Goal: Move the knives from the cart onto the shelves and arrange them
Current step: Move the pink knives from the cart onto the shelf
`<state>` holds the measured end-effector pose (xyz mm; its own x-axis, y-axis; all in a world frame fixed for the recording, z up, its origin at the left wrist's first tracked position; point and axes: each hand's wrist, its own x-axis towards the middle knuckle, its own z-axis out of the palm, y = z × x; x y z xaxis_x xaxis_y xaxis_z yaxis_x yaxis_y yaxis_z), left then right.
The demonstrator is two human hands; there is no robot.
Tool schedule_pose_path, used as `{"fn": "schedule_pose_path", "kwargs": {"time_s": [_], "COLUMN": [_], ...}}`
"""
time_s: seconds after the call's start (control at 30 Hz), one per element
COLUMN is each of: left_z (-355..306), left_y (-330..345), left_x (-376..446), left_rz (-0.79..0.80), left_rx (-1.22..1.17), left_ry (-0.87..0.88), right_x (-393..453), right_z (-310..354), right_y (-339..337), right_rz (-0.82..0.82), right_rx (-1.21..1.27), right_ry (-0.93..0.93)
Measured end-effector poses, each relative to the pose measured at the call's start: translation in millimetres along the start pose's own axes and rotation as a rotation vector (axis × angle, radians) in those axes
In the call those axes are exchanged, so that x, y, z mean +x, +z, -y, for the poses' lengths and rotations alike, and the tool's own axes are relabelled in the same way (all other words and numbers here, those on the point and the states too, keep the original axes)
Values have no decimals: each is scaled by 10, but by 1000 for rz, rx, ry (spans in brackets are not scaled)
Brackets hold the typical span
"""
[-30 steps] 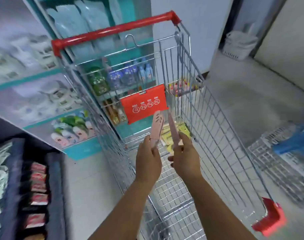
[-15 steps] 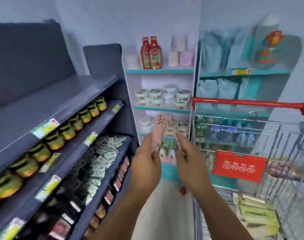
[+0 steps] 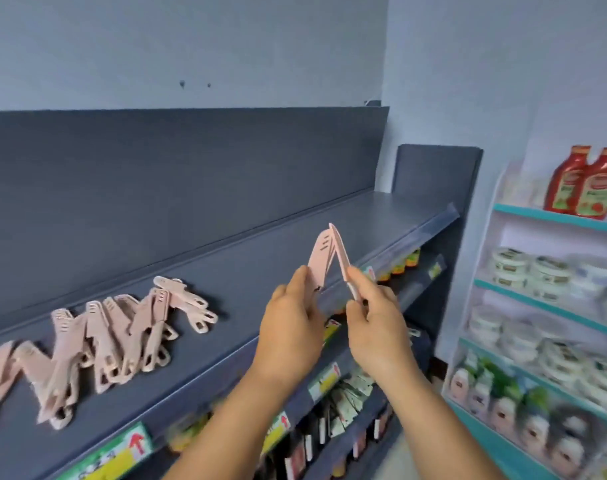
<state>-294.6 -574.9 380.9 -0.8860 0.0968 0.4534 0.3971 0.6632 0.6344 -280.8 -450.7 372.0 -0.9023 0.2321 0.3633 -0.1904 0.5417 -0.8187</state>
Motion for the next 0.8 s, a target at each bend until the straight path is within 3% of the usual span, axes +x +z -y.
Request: {"fn": "schedule_pose_path", "kwargs": {"time_s": [0.3, 0.53, 0.8], "left_z": [856, 1169, 1317], "left_y": [-869, -1042, -944], "left_x": [263, 328, 493], "left_rz": [-147, -46, 101], "left_rx": [202, 452, 631], "left_ry": [-206, -430, -659], "right_x": [328, 592, 915], "right_z": [701, 809, 630], "right_y": [1164, 1705, 2212], "right_rz": [259, 433, 528], "right_rx": [-50, -208, -345], "right_ry": [-56, -132, -77]}}
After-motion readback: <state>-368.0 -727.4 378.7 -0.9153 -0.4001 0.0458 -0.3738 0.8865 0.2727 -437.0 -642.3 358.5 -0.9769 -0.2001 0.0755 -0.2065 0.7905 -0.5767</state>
